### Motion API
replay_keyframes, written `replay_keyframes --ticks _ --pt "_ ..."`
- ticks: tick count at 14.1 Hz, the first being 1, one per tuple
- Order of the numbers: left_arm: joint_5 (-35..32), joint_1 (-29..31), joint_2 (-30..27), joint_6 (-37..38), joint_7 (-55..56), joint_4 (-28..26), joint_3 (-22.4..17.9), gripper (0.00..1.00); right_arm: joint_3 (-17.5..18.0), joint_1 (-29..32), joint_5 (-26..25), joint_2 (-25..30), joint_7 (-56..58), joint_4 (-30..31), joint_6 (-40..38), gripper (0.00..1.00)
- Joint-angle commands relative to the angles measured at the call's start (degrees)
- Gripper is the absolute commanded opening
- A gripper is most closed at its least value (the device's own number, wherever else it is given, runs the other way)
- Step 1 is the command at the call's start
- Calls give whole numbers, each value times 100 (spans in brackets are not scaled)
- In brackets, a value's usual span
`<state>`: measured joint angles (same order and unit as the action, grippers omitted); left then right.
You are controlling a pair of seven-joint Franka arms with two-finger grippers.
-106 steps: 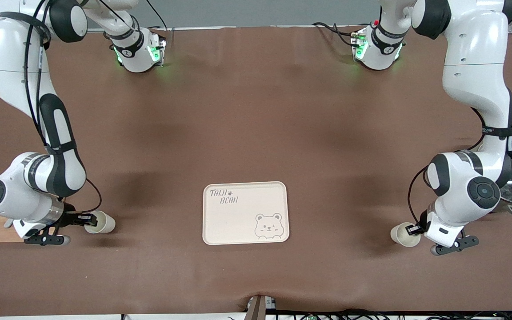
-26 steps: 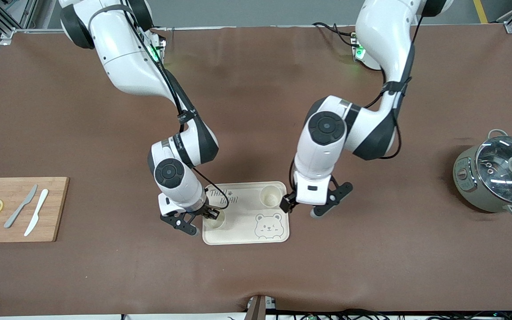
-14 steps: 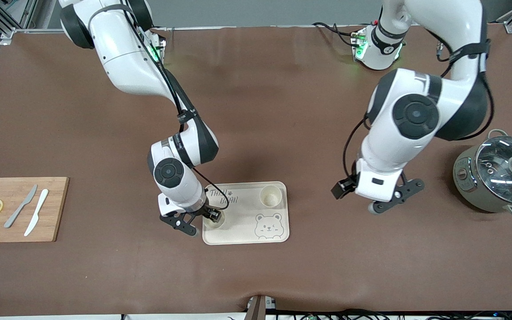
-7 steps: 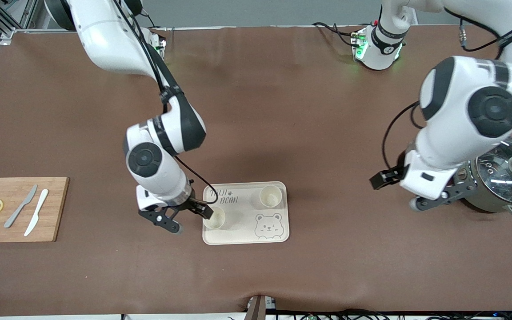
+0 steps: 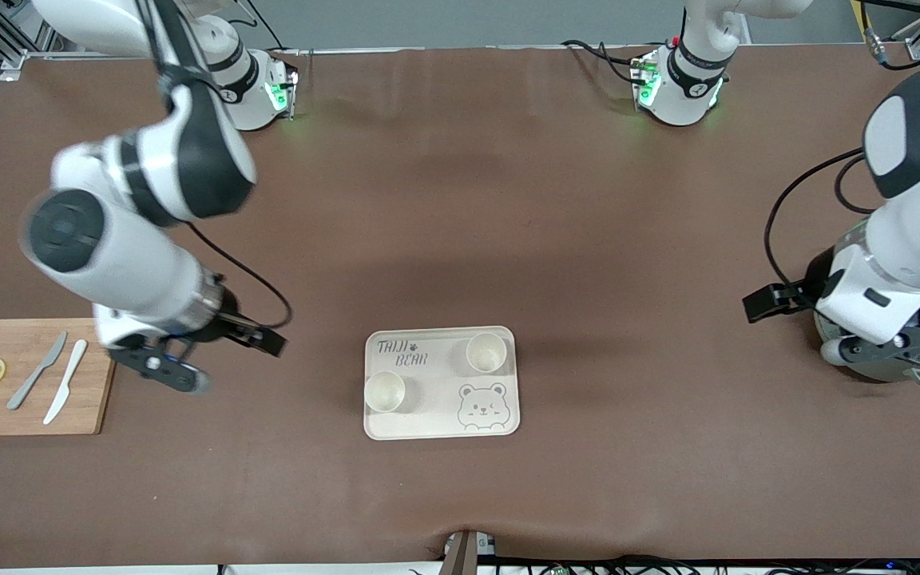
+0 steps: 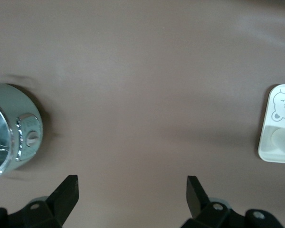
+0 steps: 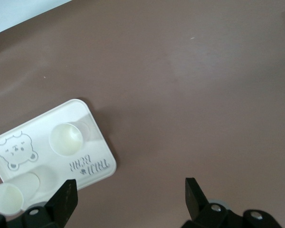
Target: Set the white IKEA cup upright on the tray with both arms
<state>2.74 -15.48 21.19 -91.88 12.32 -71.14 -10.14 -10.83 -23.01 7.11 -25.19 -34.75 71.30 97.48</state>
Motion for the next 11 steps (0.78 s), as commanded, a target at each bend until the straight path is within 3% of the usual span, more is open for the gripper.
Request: replay_keyframes --ticks 1,5,11 --pt "-107 238 -246 56 -413 -163 65 100 90 270 -52 1048 590 1111 -1 100" --pt "-89 537 -291 56 -757 -102 56 100 90 665 -315 1806 1355 2009 43 100" --pt "-45 669 -299 -23 -914 -22 109 100 99 956 -369 2685 1999 2599 -186 100"
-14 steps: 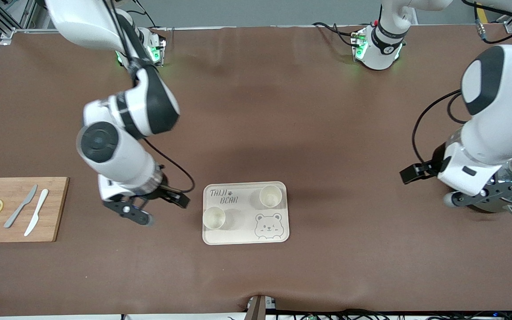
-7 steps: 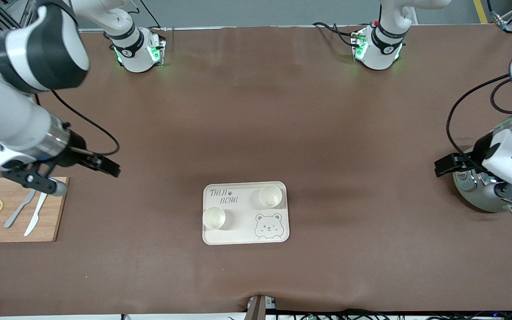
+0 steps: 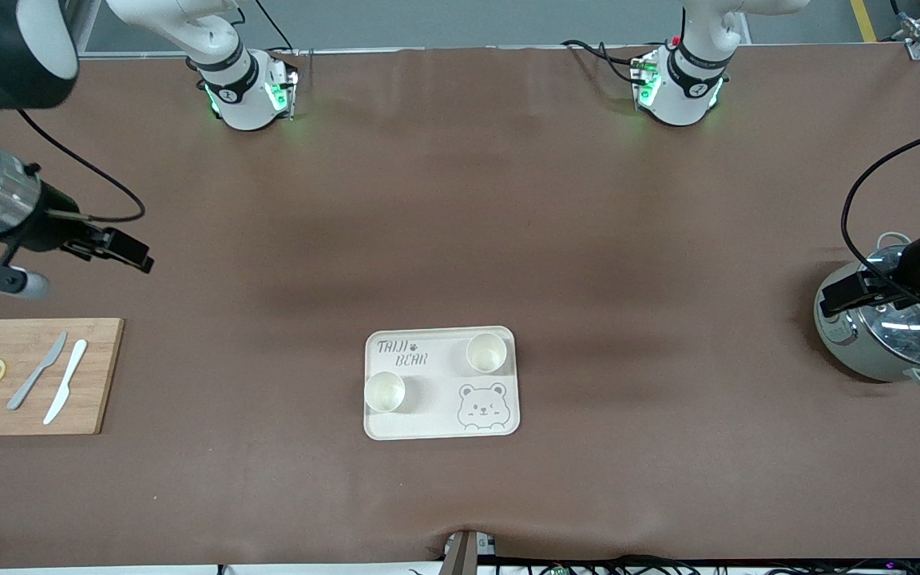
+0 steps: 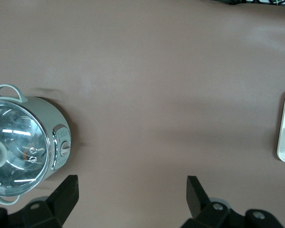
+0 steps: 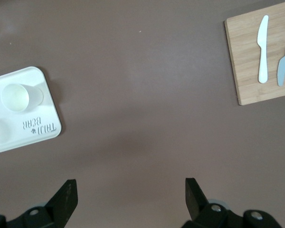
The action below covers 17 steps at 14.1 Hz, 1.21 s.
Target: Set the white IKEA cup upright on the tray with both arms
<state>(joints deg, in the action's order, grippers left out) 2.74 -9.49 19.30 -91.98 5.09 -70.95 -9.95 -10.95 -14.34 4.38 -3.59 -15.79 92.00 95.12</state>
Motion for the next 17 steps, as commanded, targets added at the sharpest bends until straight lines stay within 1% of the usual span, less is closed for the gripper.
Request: replay_keyframes --ticks 1,3,5,6,7,8,9,10,12,14,17 --pt "-45 70 -110 -13 -280 -33 90 100 102 98 -95 630 102 625 42 100" --pt "-54 61 -110 -109 -377 -33 81 100 111 90 -156 902 102 845 42 100" --pt "-54 26 -93 -162 -351 -33 64 100 120 90 -332 1017 111 820 -63 100" --pt "-63 26 -101 -162 -343 -41 55 100 146 81 -411 1009 111 698 -90 100" --pt "-63 26 -101 -162 -343 -42 46 100 146 55 -490 948 111 418 -81 100" --pt "-63 26 -101 -162 -325 -42 46 100 146 89 -552 773 120 50 -72 100" --pt "-63 26 -101 -162 -308 -42 46 100 137 116 -570 458 120 -276 -81 100" --pt "-63 17 -101 -162 -299 -42 46 100 137 125 -579 264 120 -445 -81 100" --pt "-63 8 -93 -162 -290 -42 46 100 137 55 -605 61 242 -446 6 100" --pt "-63 8 -93 -162 -290 -42 63 100 155 -24 -666 -10 287 -455 120 100" --pt "-63 8 -84 -162 -281 -42 63 100 146 28 -649 -37 296 -464 235 100"
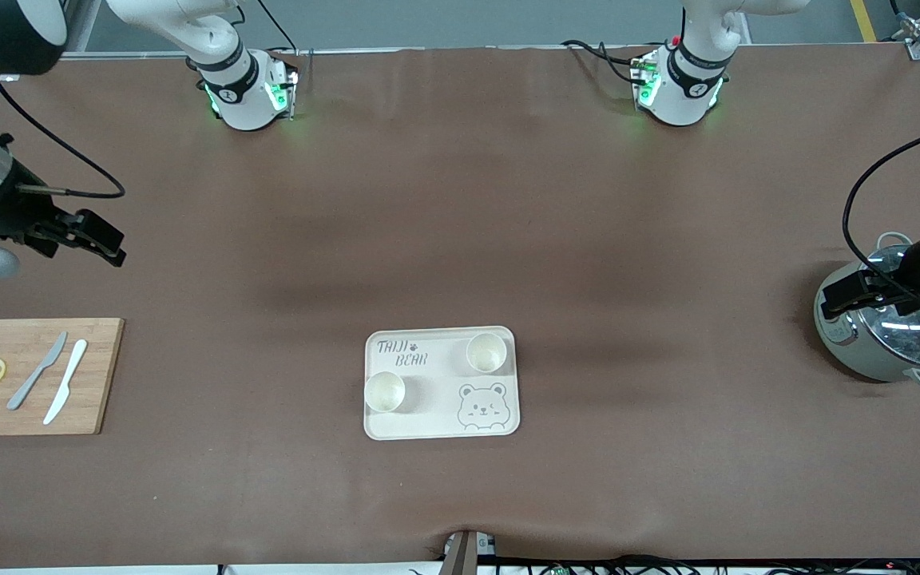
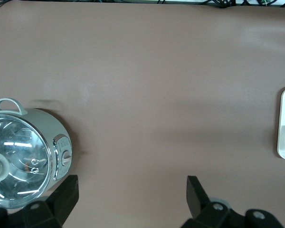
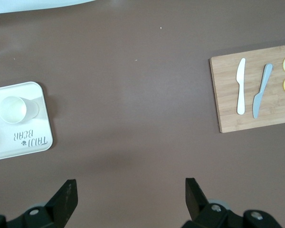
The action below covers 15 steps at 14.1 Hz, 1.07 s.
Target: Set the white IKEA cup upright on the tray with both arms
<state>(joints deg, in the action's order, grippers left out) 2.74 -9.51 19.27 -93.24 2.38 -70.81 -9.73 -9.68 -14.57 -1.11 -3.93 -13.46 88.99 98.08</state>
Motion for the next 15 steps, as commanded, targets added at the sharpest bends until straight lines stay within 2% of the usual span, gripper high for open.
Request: replay_keyframes --ticks 1,15 --pt "-63 1 -81 -37 -9 -47 41 100 19 68 -100 -2 71 -163 -69 100" --pt "-71 -16 -90 -37 -9 -47 32 100 19 59 -109 -82 72 -163 -52 100"
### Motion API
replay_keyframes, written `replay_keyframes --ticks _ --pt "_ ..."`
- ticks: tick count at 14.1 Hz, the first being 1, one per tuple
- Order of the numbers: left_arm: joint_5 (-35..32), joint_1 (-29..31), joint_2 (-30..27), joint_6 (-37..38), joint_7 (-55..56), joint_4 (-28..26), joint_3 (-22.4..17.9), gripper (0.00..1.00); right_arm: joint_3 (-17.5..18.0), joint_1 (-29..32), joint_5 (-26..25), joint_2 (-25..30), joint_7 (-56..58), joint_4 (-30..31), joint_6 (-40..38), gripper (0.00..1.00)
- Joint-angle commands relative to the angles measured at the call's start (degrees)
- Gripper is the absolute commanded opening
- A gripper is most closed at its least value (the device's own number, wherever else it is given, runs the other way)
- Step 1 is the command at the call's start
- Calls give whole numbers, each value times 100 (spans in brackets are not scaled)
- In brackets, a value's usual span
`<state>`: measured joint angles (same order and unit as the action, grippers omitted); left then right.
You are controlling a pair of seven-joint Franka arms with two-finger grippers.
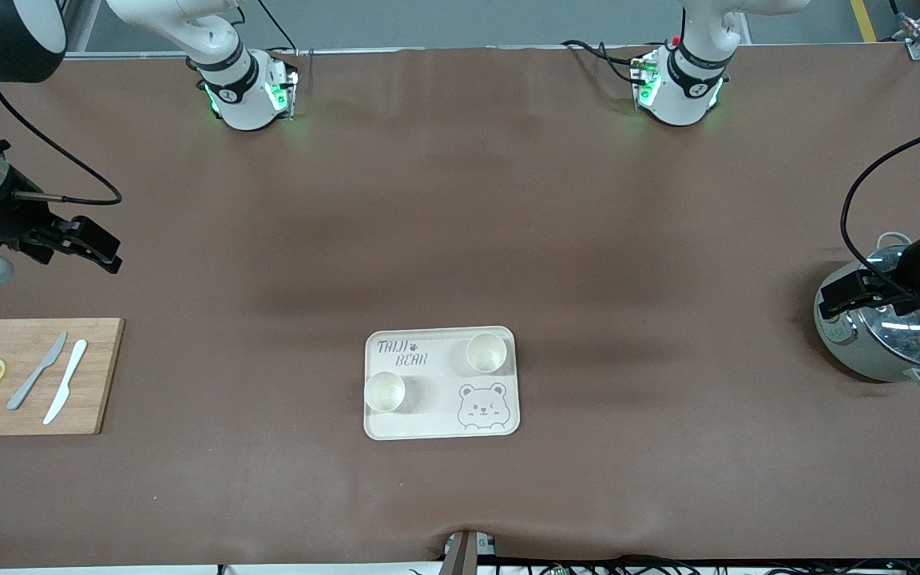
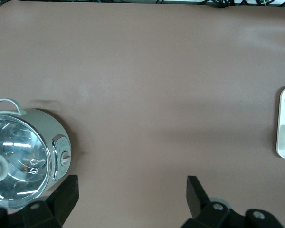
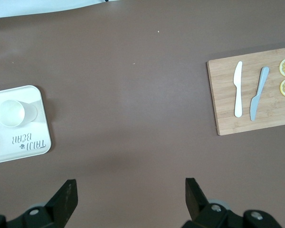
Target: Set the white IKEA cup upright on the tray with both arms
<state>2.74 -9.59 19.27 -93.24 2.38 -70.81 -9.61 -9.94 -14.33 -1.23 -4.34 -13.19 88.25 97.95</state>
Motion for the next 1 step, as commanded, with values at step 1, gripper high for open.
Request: replay_keyframes --ticks 1 --pt "-71 -8 -90 -37 -9 -47 20 100 45 35 -96 -40 44 -89 -39 100"
